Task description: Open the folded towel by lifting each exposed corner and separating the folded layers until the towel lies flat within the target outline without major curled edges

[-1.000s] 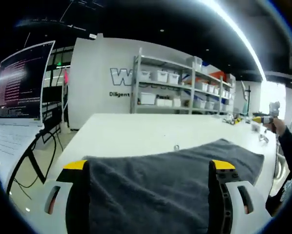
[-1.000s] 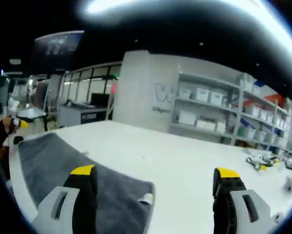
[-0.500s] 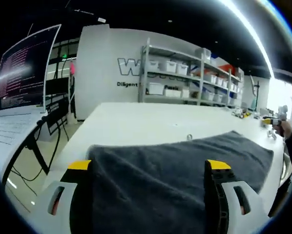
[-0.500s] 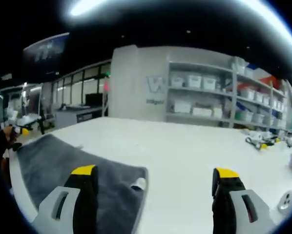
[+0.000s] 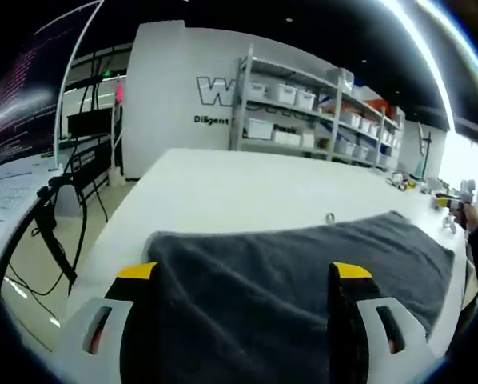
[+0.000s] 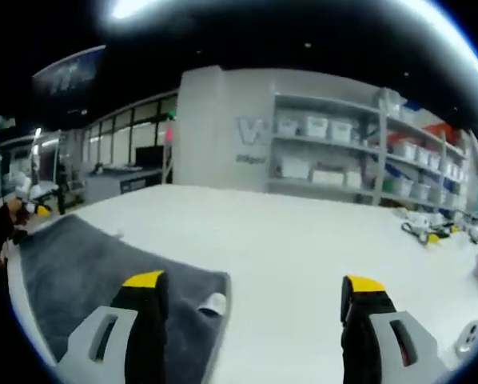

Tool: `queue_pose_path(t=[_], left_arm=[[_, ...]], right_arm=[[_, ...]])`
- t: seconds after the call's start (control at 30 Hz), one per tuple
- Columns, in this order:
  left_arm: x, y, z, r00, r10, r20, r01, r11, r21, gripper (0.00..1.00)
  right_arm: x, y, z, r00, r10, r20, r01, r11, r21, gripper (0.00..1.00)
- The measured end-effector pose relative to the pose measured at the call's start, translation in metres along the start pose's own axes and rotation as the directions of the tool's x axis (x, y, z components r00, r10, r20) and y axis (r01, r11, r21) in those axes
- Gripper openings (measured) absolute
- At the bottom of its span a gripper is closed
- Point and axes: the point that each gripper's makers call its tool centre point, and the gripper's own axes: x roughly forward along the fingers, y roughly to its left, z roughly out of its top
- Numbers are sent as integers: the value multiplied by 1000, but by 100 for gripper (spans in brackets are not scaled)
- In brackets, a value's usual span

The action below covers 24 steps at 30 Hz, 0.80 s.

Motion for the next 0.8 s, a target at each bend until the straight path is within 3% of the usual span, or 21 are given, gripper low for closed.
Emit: queue_pose_path(t=[0.1, 0.13, 0.23, 0.37, 0.6, 0.8], left_arm=[[11, 9, 2, 999, 28, -26, -28, 1000, 6, 83], [14, 15, 6, 998, 60, -12, -60, 998, 26, 85], [23, 28, 6, 990, 128, -54, -122, 987, 104, 88], [32, 38, 10, 983, 171, -64, -165, 982, 96, 92], [51, 31, 2, 983, 114, -142, -99, 989, 111, 88], [62, 38, 12, 982, 106, -154, -92, 991, 96, 90]], right_arm=[[8, 2, 3, 1000, 10, -18, -11, 999, -34, 88], [11, 3, 4, 1000, 17, -22, -18, 999, -40, 88], [22, 8, 5, 998, 43, -49, -45, 998, -40, 83], [35, 11, 3, 996, 47, -71, -49, 998, -29, 84], [52, 16, -3, 990, 69, -120, -71, 997, -9, 82], [65, 21, -5, 983, 97, -155, -95, 995, 26, 80]])
